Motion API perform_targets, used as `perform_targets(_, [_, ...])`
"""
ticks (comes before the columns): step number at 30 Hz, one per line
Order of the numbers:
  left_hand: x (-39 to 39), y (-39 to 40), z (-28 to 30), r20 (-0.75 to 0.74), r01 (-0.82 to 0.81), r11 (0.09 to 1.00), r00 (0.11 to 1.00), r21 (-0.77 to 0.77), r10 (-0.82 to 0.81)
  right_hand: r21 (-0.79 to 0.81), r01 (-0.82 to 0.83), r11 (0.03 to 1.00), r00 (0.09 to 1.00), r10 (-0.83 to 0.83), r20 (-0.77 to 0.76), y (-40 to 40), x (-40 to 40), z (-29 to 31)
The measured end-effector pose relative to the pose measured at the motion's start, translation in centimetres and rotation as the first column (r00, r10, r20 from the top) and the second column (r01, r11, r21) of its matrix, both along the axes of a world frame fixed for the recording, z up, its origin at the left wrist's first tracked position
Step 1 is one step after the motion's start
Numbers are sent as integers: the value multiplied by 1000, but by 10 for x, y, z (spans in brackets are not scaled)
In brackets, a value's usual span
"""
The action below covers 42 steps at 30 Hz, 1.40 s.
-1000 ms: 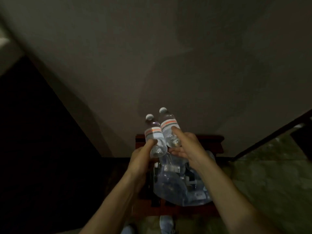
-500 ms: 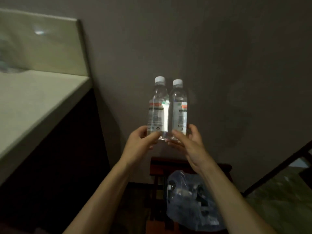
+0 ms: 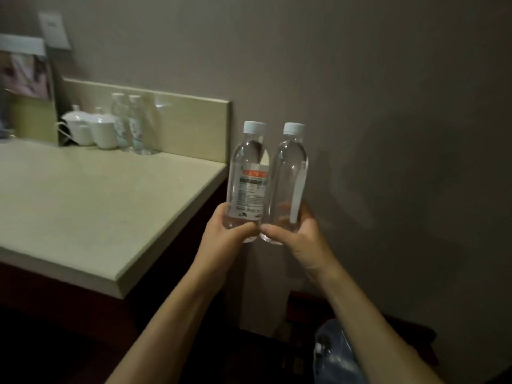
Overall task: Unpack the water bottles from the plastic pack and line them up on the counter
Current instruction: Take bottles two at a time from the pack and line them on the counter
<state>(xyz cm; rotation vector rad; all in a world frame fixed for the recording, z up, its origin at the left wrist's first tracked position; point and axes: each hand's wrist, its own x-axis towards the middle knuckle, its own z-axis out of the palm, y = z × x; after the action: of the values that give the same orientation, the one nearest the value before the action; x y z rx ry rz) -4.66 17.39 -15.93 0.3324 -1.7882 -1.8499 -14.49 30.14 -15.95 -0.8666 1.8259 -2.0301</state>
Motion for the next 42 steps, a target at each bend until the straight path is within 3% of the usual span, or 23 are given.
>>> perform_targets(10, [58,-135,29,-52,-47,995,998,-84,43,-178,-49,983,999,52,9,-147,60,25])
perform_targets(13, [73,-184,31,-18,-42,996,999,-82,41,-226,23,974,999,-16,30,-199,79,30])
perform_targets(19, [82,-260,39,31,19,998,999,-53,-17,-124,60,990,993,-47,105,-265,90,33])
perform_targets(23, [66,-299,39,87,43,993,996,-109,-33,-52,34,998,998,-31,57,-296,73,27])
perform_targets(28, [29,-332,25,107,1,985,994,-171,18,46,97,994,992,-100,73,-332,33,17])
perform_targets(34, [-11,-366,11,42,-94,974,994,-207,105,207,187,960,982,-187,-17,-373,-3,8])
perform_targets(38, [-33,-388,0,25,-141,970,989,-198,149,173,221,960,974,-225,6,-396,-16,2])
perform_targets(42, [-54,-408,-4,38,-122,990,991,-74,125,161,259,952,965,-263,7,-420,-27,0])
